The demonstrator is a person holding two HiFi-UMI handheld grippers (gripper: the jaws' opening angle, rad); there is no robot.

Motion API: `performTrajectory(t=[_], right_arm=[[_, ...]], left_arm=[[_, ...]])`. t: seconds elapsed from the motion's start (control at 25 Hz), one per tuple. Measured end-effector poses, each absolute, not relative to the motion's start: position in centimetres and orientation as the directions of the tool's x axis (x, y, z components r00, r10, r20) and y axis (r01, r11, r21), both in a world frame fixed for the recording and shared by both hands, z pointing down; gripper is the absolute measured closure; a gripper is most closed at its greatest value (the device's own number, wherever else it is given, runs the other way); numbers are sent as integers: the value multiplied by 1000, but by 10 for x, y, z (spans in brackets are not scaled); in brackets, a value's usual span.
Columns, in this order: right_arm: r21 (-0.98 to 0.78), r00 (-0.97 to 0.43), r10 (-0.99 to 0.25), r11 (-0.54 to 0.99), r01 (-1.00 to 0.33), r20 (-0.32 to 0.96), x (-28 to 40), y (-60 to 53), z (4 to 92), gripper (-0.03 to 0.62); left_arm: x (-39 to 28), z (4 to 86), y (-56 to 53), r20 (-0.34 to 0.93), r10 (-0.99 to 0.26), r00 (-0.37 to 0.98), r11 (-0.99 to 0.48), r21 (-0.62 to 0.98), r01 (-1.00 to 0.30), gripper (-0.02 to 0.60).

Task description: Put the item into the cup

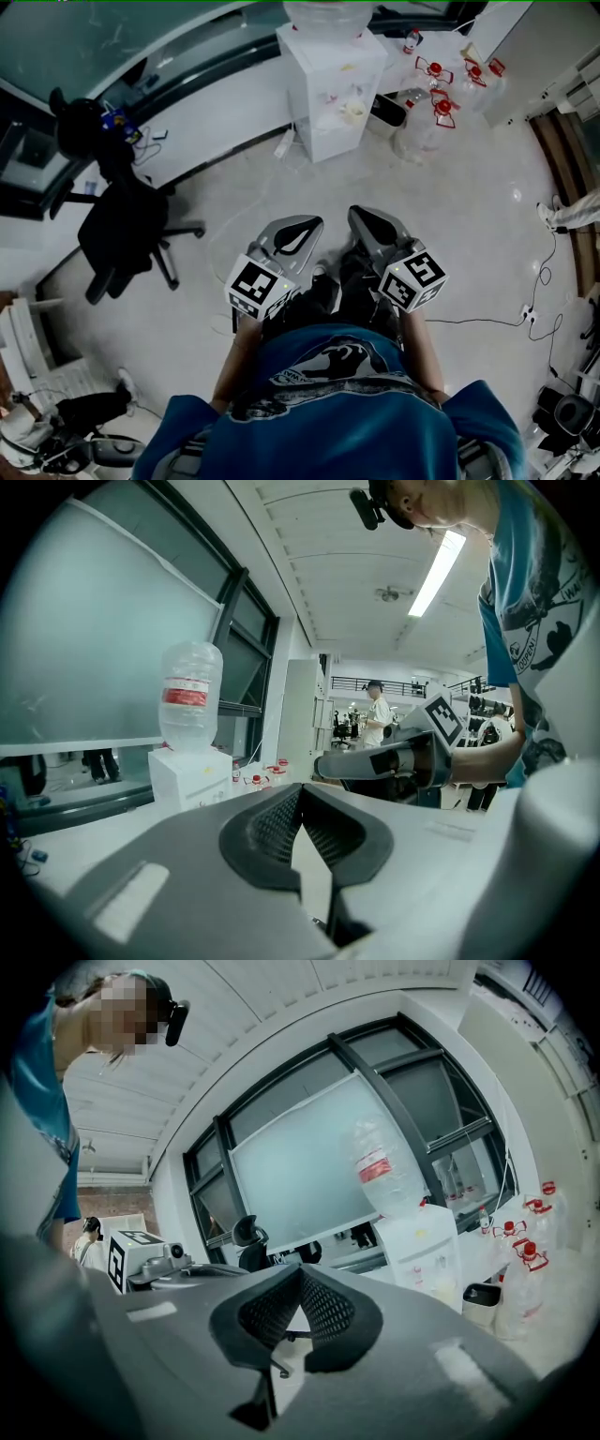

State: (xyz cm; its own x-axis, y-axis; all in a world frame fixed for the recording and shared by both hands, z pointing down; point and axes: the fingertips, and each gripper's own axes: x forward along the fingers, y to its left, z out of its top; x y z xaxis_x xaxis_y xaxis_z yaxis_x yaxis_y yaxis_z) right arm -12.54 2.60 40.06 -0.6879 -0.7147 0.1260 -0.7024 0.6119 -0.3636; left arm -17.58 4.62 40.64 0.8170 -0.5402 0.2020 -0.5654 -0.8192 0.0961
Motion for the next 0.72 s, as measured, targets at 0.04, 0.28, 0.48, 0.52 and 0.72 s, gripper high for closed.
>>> performTrajectory(t=[0.04,0.28,0.48,0.52,0.72], right_arm=[[-361,-685,-717,610,-706,128,-124,28,401,594],[-341,-674,-725,604,-720,139,-121,37,403,594],[-333,-669,-729,601,-726,142,-117,43,403,594],[-331,-669,-730,601,-727,142,-118,44,403,594],[-327,-669,-729,603,-728,146,-122,49,404,594]], left_arm=[[-174,407,48,202,-536,820,-822,97,-561,580],[-169,405,56,189,-524,831,-833,89,-546,580],[-164,405,61,183,-514,838,-841,88,-534,580],[-164,405,62,182,-513,839,-842,87,-533,580],[-168,406,67,187,-512,838,-841,86,-534,580]])
